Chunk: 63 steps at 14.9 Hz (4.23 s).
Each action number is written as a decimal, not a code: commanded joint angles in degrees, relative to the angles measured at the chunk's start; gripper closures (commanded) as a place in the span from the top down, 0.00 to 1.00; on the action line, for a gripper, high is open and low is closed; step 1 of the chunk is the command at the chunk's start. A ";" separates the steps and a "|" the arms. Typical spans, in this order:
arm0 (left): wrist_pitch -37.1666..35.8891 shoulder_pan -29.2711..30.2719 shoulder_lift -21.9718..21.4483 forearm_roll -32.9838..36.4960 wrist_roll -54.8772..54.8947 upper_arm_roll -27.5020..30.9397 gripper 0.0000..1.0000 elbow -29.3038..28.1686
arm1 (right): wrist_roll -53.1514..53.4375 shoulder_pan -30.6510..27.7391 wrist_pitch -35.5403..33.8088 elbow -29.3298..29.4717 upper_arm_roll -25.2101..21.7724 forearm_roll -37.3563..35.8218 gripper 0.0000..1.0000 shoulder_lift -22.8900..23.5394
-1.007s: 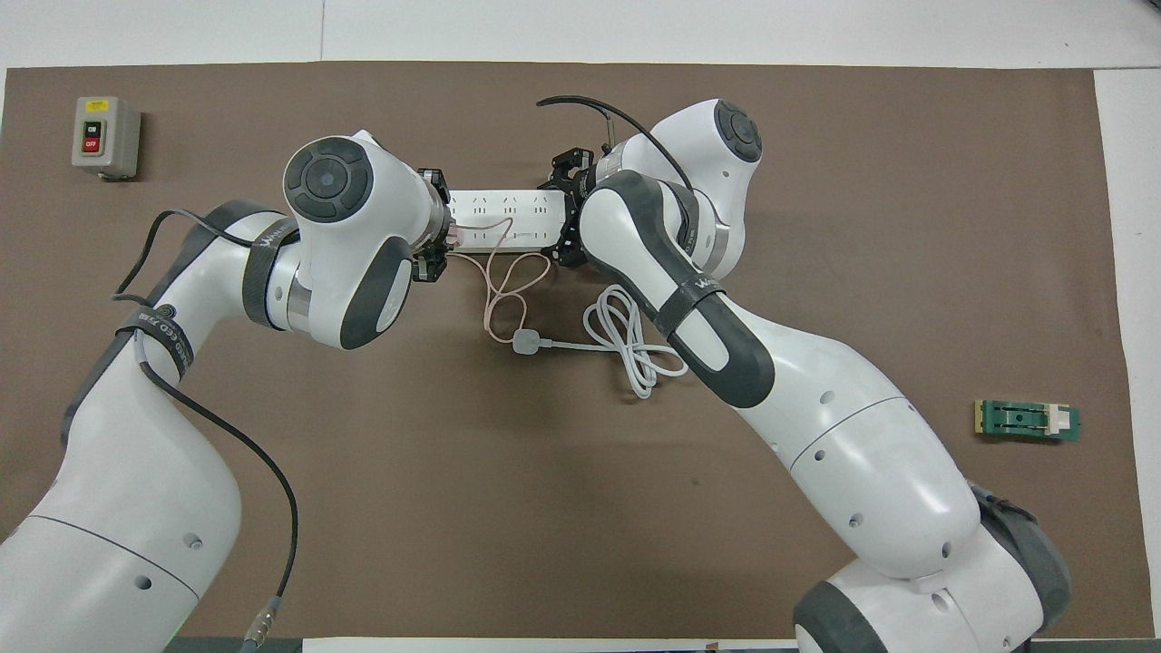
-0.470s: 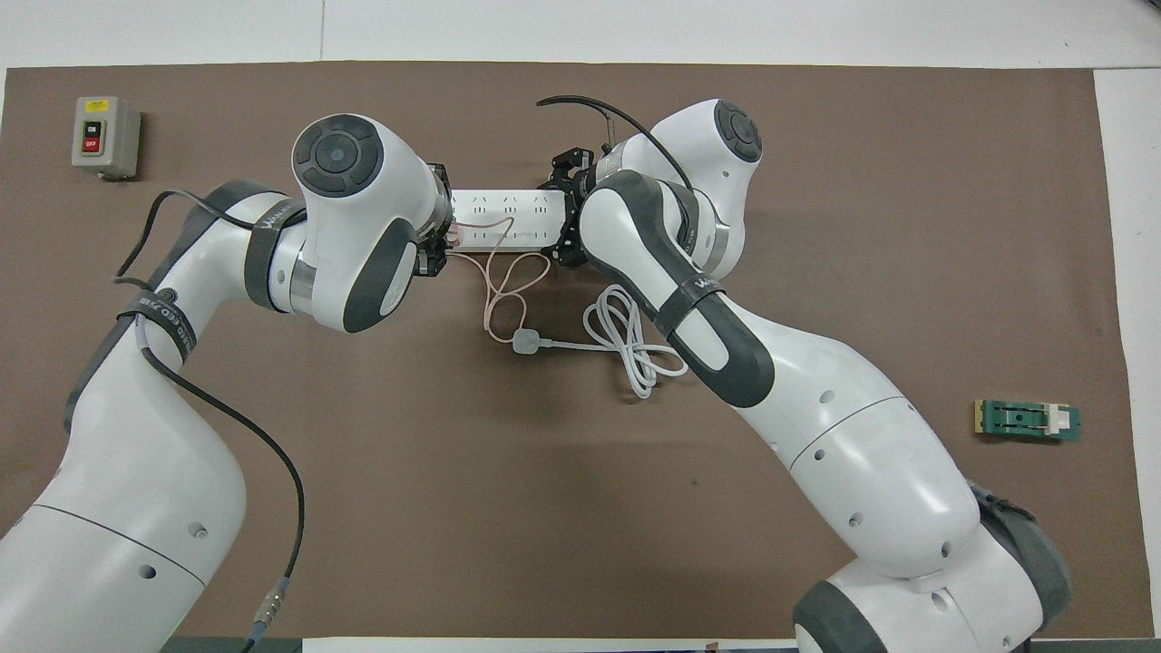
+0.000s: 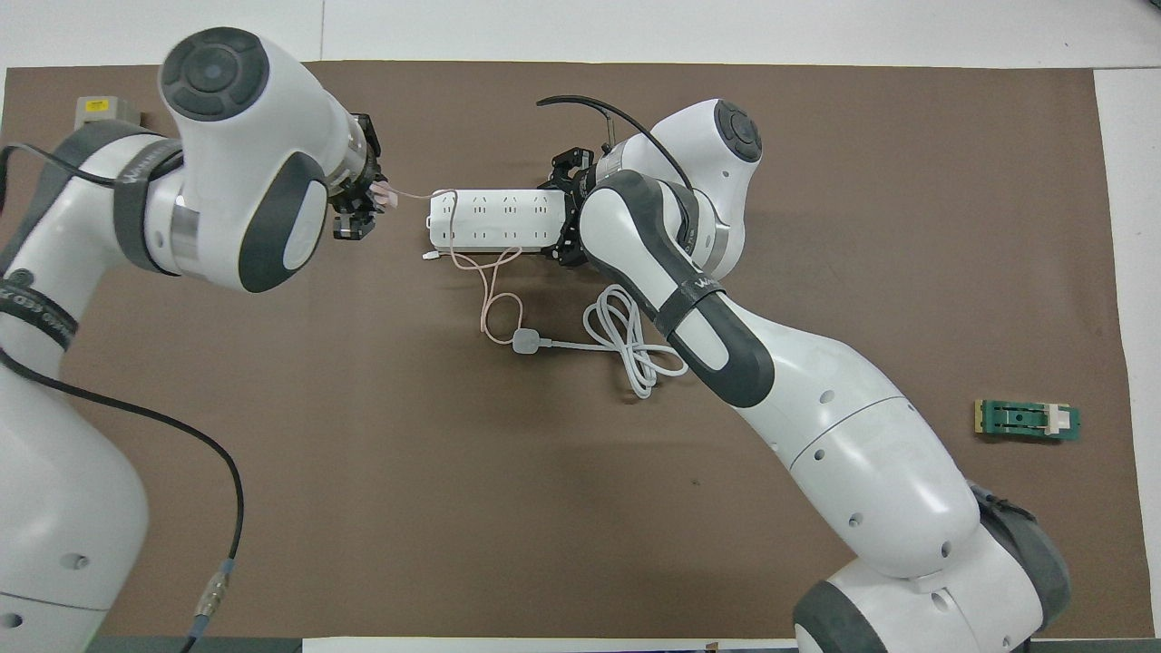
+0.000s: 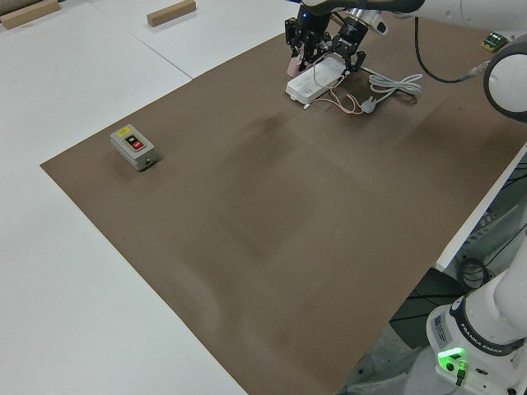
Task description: Unplug charger and place it aside
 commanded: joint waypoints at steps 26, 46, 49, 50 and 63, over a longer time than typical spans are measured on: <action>-18.24 21.91 -19.55 -5.41 78.27 -1.23 1.00 -9.95 | -32.78 -21.36 -31.52 -12.55 -1.56 -18.41 1.00 -34.52; -29.68 17.43 -23.86 -5.15 96.75 -2.46 1.00 -3.71 | -91.80 -25.15 -46.13 -26.24 -1.91 -41.10 1.00 -57.81; -29.94 17.07 -24.39 -4.97 96.75 -2.46 1.00 -3.88 | -94.00 -25.06 -40.70 -30.11 -3.05 -41.20 1.00 -59.14; -29.86 17.07 -24.48 -4.97 96.75 -2.46 1.00 -4.14 | -93.92 -24.80 -39.89 -30.65 -3.58 -41.20 1.00 -59.31; -26.69 16.90 -24.66 -4.97 96.93 -2.73 1.00 -5.73 | -92.86 -21.99 -42.61 -28.37 -5.96 -41.28 1.00 -58.44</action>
